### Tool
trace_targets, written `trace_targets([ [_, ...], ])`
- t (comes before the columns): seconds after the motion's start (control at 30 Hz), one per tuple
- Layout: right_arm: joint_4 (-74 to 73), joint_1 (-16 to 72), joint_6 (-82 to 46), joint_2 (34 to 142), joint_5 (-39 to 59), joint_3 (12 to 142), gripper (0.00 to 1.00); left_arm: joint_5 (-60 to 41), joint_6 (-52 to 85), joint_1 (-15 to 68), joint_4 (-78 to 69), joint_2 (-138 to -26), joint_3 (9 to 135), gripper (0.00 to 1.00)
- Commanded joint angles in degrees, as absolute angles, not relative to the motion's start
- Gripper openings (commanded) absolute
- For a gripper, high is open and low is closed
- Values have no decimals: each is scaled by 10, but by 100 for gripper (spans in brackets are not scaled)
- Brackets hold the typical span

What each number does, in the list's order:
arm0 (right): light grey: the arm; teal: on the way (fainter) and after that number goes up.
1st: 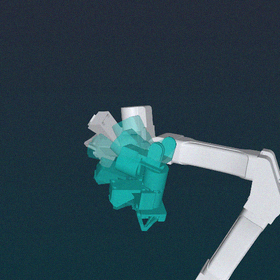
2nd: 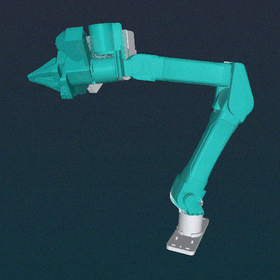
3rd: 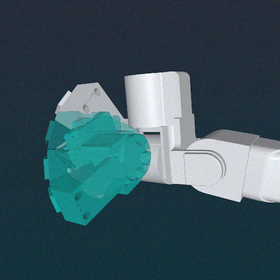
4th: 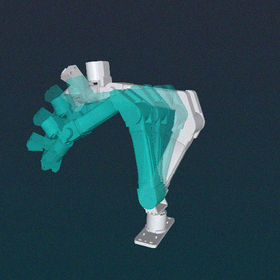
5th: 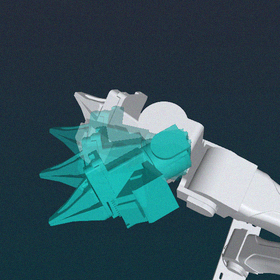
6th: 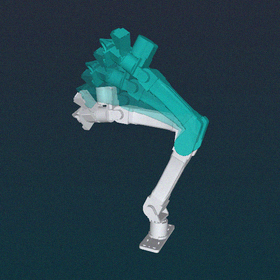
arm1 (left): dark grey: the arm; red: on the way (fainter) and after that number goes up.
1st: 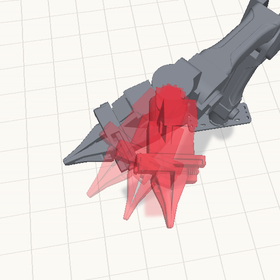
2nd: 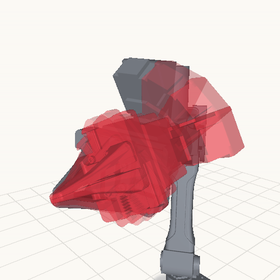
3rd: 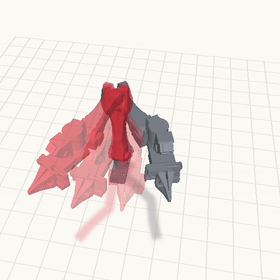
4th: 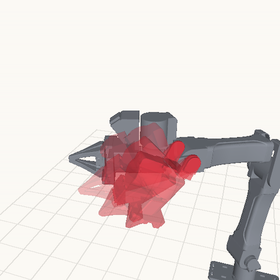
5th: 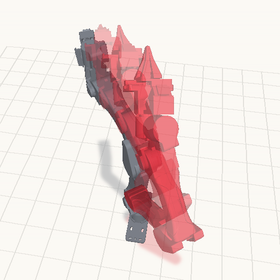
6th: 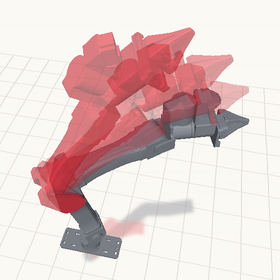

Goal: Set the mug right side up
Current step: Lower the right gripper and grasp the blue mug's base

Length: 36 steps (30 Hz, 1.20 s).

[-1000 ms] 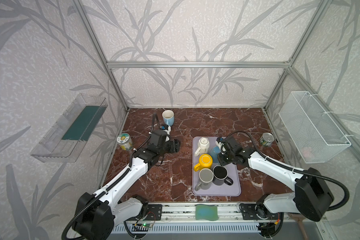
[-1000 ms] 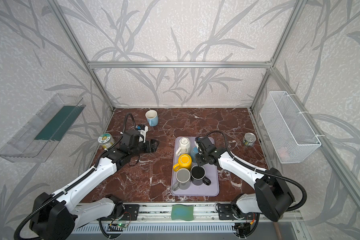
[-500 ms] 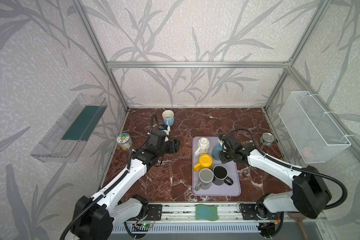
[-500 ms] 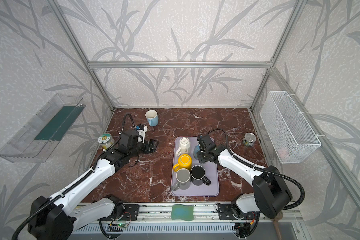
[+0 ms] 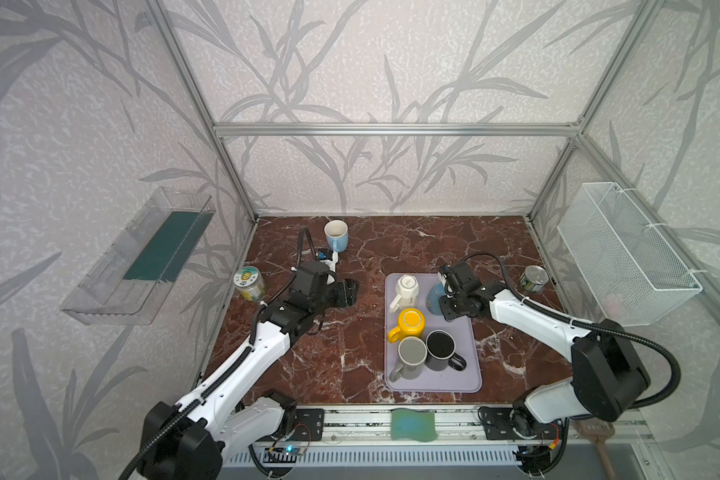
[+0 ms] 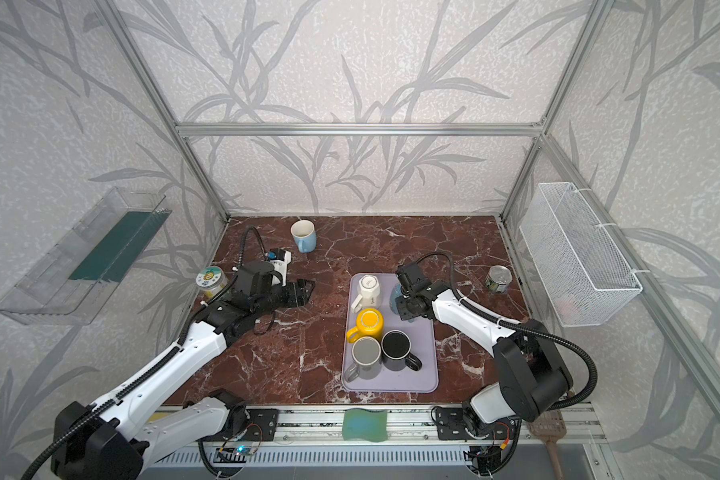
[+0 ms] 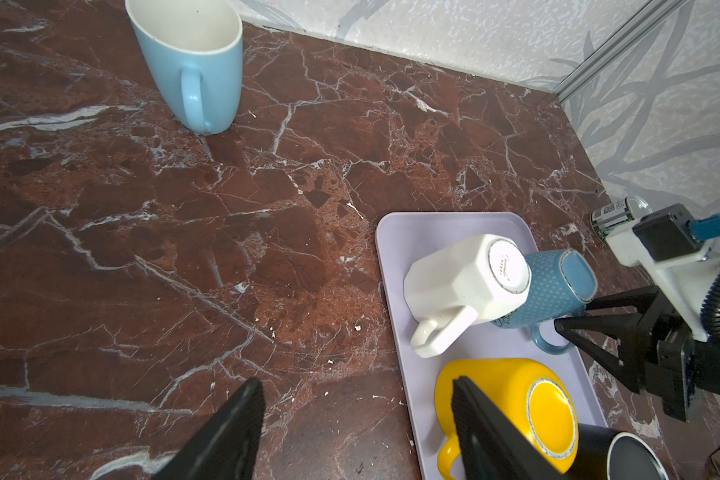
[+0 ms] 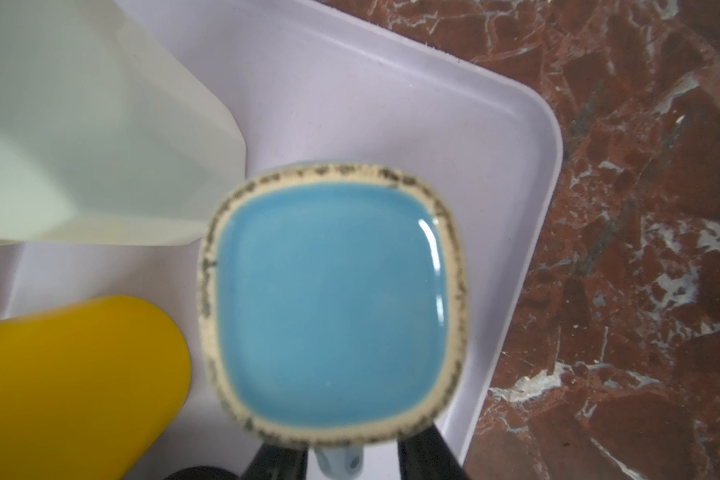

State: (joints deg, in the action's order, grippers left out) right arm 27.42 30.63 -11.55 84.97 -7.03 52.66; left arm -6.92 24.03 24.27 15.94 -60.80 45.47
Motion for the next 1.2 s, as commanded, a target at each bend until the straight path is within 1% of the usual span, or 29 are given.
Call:
trace_targets([
  [0.0,290,304,-106,856,-82,545,36,-56,236,244,173,-596,445,74],
  [0.43,301,304,-91,880,-86,561,30,-58,241,244,180,-583,434,73],
  [1.17,380,304,-62,932,-84,632,22,-67,234,244,177,-592,447,74],
])
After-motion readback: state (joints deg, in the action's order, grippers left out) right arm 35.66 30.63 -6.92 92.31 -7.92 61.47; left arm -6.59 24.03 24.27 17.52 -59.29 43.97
